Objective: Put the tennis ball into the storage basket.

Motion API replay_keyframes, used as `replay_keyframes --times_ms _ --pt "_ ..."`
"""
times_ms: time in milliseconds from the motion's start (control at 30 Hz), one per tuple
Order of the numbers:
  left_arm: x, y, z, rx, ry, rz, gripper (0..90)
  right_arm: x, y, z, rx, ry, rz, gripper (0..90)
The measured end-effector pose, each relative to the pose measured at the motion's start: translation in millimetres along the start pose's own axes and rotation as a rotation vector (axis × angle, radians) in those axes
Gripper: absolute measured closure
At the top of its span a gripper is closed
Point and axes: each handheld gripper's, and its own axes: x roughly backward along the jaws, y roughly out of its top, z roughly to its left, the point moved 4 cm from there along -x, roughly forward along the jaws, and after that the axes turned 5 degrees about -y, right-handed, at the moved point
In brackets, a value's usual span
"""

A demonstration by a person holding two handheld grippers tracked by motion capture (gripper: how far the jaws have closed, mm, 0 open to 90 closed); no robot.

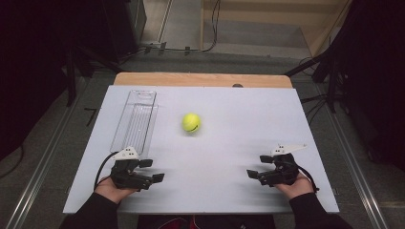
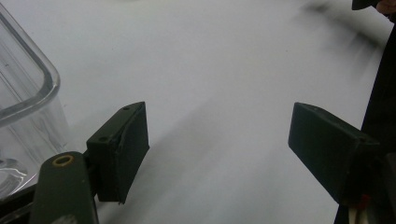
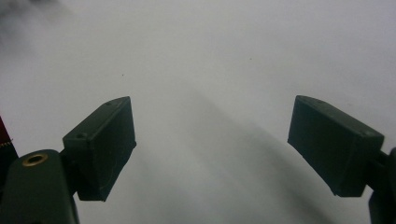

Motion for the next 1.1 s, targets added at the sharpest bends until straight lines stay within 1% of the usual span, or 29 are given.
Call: replay_keyframes --times_ms 233,500,633,733,933,1000,1100 --pt "0.1 -0.1 0.0 -0.001 0.001 0.003 20.6 -0.1 -0.2 0.0 0.001 0.002 0.002 13.2" --pt "0.5 0.3 -0.1 -0.002 0.004 -0.004 20.6 -0.4 -0.3 -0.3 -0.003 -0.001 0.003 13.1" --pt "0.5 1.5 -1.2 -0.005 -0.003 -0.002 20.6 -0.6 -0.3 0.0 -0.001 0.000 0.004 13.1" --pt "-0.2 3.2 -2.8 -0.014 -0.007 0.001 20.6 -0.8 -0.4 -0.1 -0.003 0.000 0.004 13.2" --pt "-4.0 8.1 -7.4 -0.019 -0.025 -0.002 20.6 -1.1 -0.3 0.2 -0.003 -0.001 0.006 13.2" --pt "-4.9 10.2 -9.1 -0.026 -0.026 -0.001 20.6 -1.1 -0.3 0.2 -0.004 0.000 0.006 13.1" --pt "-7.0 14.1 -10.9 -0.026 -0.027 -0.006 20.6 -1.1 -0.4 0.0 -0.006 0.002 0.007 13.2"
